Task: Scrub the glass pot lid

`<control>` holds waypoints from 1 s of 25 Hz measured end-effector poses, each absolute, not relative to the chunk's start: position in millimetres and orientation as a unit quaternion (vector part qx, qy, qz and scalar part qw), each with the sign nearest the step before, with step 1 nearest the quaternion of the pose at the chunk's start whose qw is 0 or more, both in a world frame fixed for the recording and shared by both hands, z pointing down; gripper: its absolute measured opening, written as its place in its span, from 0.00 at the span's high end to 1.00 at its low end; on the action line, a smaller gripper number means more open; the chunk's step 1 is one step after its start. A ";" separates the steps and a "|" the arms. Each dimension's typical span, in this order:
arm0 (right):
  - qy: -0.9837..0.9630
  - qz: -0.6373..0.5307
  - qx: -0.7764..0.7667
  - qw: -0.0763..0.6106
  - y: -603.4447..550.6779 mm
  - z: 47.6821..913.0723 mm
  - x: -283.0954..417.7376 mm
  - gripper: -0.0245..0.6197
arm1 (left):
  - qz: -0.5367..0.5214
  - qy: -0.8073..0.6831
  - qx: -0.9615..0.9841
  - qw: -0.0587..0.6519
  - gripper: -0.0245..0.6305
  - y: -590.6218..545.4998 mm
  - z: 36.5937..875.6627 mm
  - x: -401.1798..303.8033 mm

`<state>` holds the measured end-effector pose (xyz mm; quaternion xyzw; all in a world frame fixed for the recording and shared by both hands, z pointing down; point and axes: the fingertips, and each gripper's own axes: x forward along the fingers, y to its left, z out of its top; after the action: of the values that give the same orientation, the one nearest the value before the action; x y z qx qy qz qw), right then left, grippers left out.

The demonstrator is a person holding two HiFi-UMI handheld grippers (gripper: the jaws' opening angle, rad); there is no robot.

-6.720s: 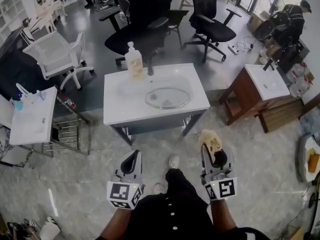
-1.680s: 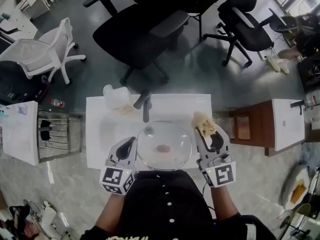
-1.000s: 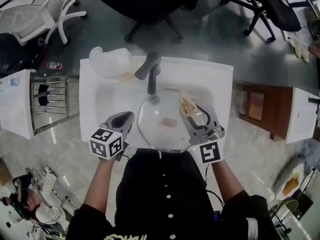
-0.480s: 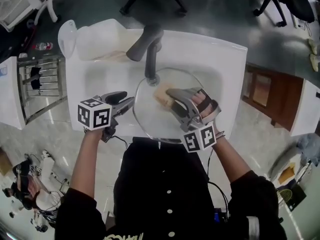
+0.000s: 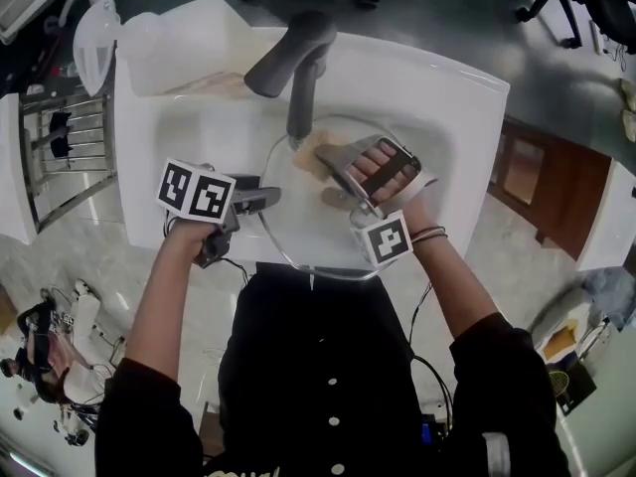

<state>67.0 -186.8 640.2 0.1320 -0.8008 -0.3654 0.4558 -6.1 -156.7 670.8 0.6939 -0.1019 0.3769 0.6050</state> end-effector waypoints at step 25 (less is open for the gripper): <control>-0.778 -0.356 0.042 0.515 -189.0 688.1 63.3 0.73 | 0.332 -0.071 0.670 0.660 0.78 -155.0 666.1 6.1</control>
<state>63.3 -189.0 688.1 0.0415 -0.7784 -0.3560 0.5154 6.1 -155.0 666.1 0.6704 -0.0708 0.3315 0.6600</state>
